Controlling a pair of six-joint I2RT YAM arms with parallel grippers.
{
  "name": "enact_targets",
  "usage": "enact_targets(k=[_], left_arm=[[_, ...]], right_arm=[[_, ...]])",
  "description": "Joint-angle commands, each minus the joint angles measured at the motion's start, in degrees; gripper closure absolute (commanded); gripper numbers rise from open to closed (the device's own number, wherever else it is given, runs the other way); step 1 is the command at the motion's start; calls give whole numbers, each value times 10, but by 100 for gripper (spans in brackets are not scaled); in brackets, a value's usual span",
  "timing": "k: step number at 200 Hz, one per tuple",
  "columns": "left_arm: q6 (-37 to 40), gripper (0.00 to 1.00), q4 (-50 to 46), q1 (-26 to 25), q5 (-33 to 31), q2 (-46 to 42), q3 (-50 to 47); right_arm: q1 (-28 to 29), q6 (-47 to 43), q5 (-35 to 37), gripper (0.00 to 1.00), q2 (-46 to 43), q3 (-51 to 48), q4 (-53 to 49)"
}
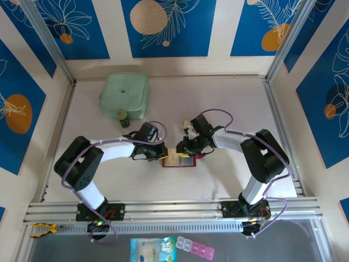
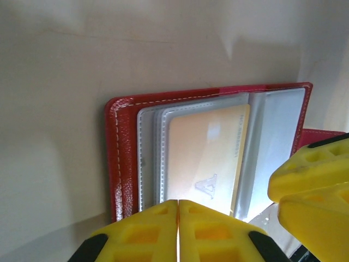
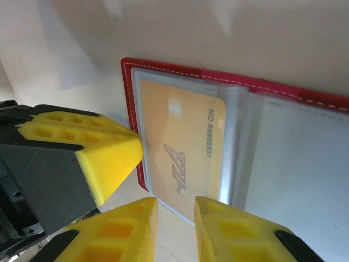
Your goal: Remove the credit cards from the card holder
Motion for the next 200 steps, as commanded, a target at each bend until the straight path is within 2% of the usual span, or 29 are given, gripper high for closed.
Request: enact_targets(k=[1, 124, 163, 200], left_arm=[[20, 91, -18, 6, -5, 11, -2], [25, 92, -33, 5, -16, 13, -7], [25, 92, -32, 5, -16, 13, -6], [25, 92, -32, 5, -16, 13, -7]], right_arm=[[5, 5, 1, 75, 12, 17, -1], [13, -4, -1, 76, 59, 27, 5], [19, -7, -14, 82, 64, 30, 14], [20, -8, -5, 81, 68, 35, 2]])
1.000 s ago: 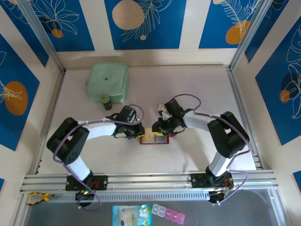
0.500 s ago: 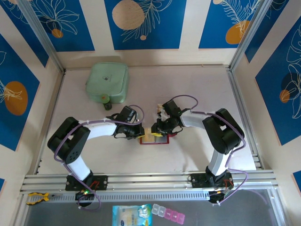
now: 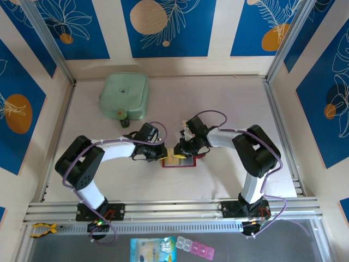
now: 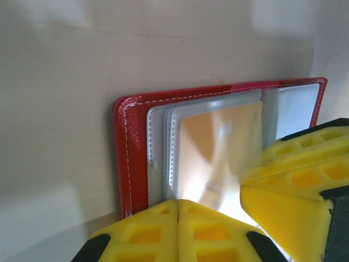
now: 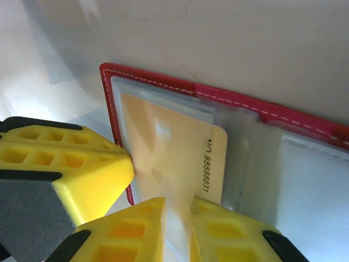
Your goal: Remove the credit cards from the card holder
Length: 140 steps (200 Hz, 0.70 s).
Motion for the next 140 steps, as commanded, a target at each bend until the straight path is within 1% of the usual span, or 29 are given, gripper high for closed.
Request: enact_targets(k=[1, 60, 140], left_arm=[[14, 92, -27, 5, -14, 7, -7], [15, 90, -29, 5, -16, 4, -7], [17, 90, -32, 5, -16, 6, -1]], right_arm=[[3, -6, -3, 81, 13, 14, -13], [6, -27, 59, 80, 6, 30, -84], [14, -39, 85, 80, -2, 51, -124]])
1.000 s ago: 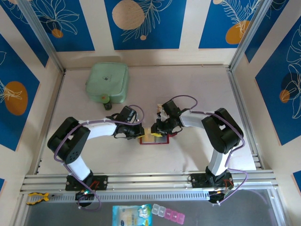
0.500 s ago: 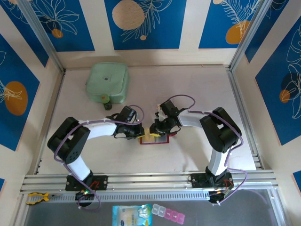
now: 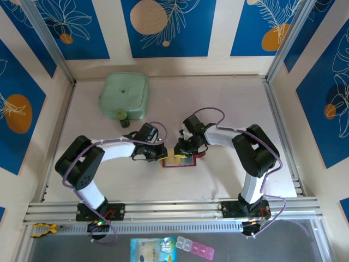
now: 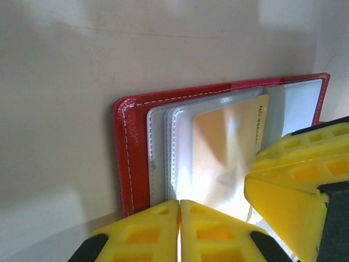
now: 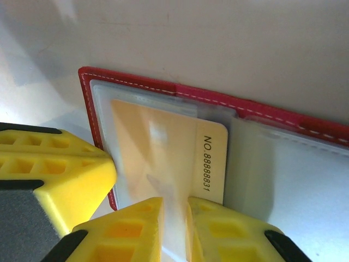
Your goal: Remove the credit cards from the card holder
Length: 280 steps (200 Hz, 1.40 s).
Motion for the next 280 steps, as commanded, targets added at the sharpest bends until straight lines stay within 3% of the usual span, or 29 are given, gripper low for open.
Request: enact_targets(k=[1, 177, 280], left_arm=[[16, 90, -30, 5, -14, 6, -1], [28, 90, -70, -6, 2, -12, 55], [26, 93, -64, -24, 2, 30, 58]], right_arm=[[4, -9, 24, 80, -5, 10, -44], [-7, 1, 24, 79, -65, 3, -48], [-19, -11, 15, 76, -41, -13, -40]])
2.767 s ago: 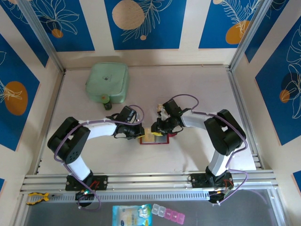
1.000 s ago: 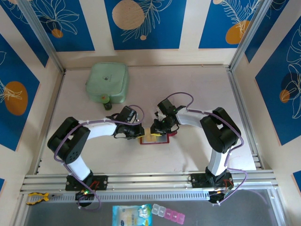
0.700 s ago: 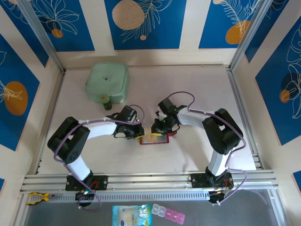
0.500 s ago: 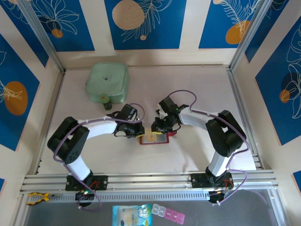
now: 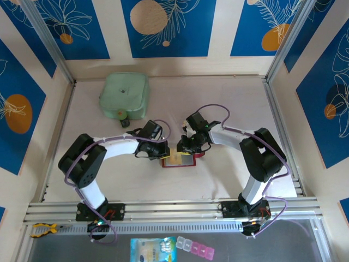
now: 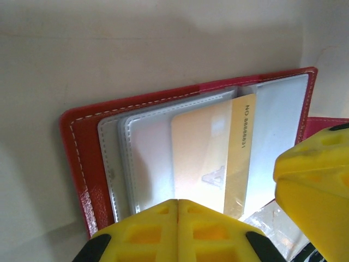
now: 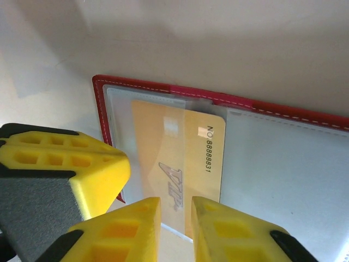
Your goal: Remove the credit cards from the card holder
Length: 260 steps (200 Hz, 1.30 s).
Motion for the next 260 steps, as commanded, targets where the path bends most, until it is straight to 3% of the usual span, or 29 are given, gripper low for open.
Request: enact_targets(k=[1, 101, 149, 260], left_arm=[[11, 93, -11, -4, 4, 10, 5], [15, 95, -26, -5, -2, 17, 1], [15, 95, -29, -5, -3, 18, 1], [14, 95, -29, -4, -6, 15, -2]], right_arm=[[-6, -9, -10, 76, 6, -13, -7], [-11, -7, -50, 73, 33, -34, 37], [-20, 13, -97, 77, 22, -57, 91], [-32, 23, -111, 87, 7, -89, 134]])
